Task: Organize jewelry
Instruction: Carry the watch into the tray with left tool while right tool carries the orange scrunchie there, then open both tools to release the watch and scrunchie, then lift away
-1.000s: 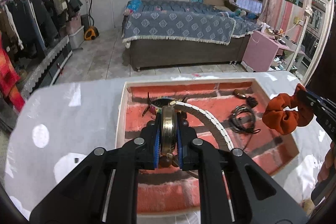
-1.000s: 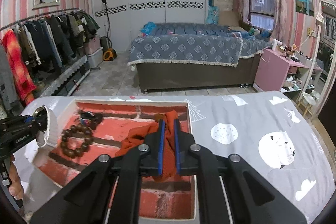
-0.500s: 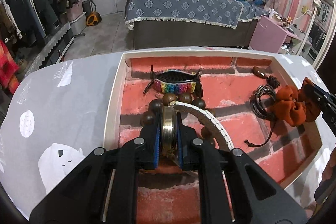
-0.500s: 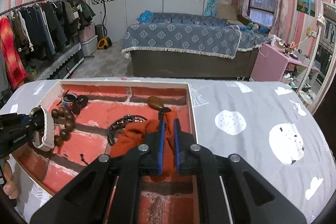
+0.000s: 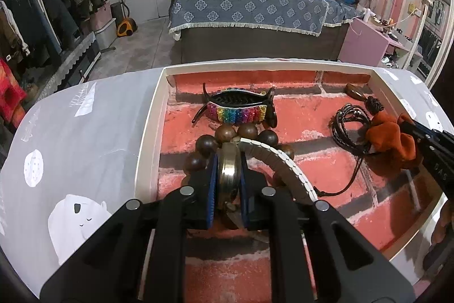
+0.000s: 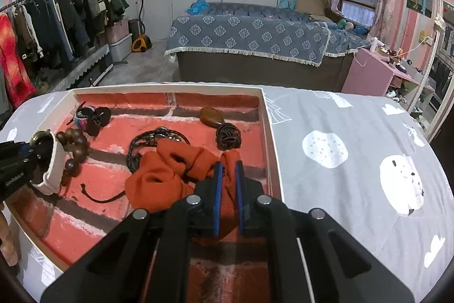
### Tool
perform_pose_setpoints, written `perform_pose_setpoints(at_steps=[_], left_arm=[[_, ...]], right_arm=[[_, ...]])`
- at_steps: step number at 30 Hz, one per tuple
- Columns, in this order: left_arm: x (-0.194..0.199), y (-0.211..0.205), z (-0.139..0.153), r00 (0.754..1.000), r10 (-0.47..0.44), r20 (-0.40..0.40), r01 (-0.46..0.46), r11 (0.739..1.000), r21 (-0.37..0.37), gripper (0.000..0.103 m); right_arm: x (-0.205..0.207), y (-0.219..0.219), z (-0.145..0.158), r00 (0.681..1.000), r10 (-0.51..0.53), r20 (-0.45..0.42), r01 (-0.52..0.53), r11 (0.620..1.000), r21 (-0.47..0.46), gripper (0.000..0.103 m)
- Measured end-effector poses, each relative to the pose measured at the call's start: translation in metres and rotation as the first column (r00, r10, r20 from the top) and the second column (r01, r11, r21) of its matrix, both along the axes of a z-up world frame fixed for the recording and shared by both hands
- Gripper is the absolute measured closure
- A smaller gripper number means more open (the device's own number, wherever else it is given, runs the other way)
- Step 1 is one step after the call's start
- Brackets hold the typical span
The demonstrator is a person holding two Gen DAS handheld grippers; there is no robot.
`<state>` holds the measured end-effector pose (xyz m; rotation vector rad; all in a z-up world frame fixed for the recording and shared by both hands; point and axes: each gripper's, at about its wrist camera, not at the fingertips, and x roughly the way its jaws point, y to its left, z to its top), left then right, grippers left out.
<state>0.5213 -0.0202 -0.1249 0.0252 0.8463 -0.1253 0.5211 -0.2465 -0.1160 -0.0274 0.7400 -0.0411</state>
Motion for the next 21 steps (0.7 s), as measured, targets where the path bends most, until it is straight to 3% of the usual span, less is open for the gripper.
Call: perform_pose_setpoints(at_steps=[14,15,21], left_arm=[[0.001,0.004,-0.001,1.0,0.007,0.008,-0.007,1.0,-0.007,0.083],[0.001,0.004,-0.001,1.0,0.011,0.008,-0.011,1.0,-0.006,0.082],[-0.002,0.008,0.006,0.999,0.023,0.03,-0.023,1.0,-0.002,0.074]], right_arm=[[0.003,-0.009,-0.009,1.0,-0.002,-0.019,0.003,0.998,0.059,0.089],[0.002,-0.01,-0.009,1.0,0.0,-0.022,0.002,0.998,0.06,0.087],[-0.005,-0.013,0.003,0.999,-0.017,0.036,0.014,0.997,0.069,0.053]])
